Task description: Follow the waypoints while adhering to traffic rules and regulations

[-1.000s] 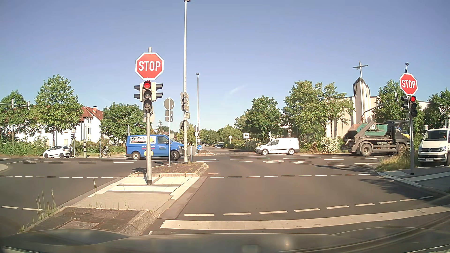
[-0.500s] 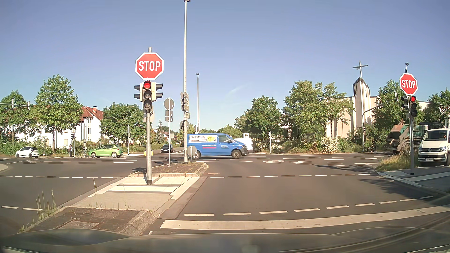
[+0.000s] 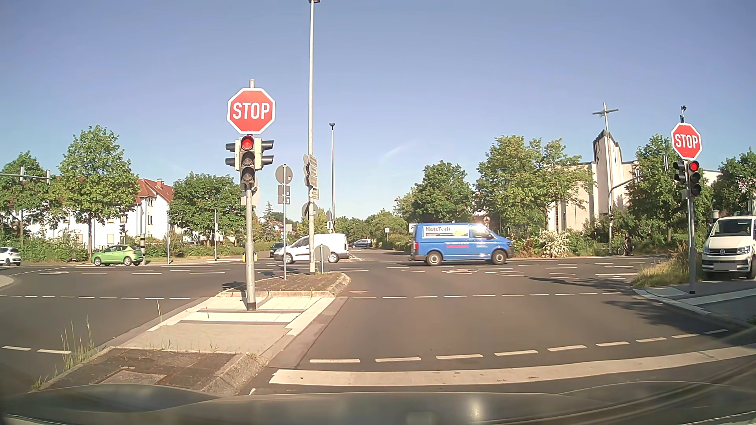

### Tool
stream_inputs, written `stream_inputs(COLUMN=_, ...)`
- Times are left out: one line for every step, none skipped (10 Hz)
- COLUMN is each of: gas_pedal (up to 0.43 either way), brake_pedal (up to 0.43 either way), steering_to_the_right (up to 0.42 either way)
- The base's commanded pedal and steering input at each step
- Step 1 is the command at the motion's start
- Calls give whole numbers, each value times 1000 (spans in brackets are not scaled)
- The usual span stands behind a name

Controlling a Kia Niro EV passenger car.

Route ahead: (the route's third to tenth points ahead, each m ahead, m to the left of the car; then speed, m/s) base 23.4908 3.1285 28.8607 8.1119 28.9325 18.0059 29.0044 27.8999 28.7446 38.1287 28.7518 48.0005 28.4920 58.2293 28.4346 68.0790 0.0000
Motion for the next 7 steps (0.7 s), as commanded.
stream_inputs(gas_pedal=0, brake_pedal=305, steering_to_the_right=12)
stream_inputs(gas_pedal=0, brake_pedal=305, steering_to_the_right=12)
stream_inputs(gas_pedal=0, brake_pedal=305, steering_to_the_right=12)
stream_inputs(gas_pedal=0, brake_pedal=305, steering_to_the_right=12)
stream_inputs(gas_pedal=0, brake_pedal=305, steering_to_the_right=12)
stream_inputs(gas_pedal=0, brake_pedal=305, steering_to_the_right=12)
stream_inputs(gas_pedal=0, brake_pedal=305, steering_to_the_right=12)
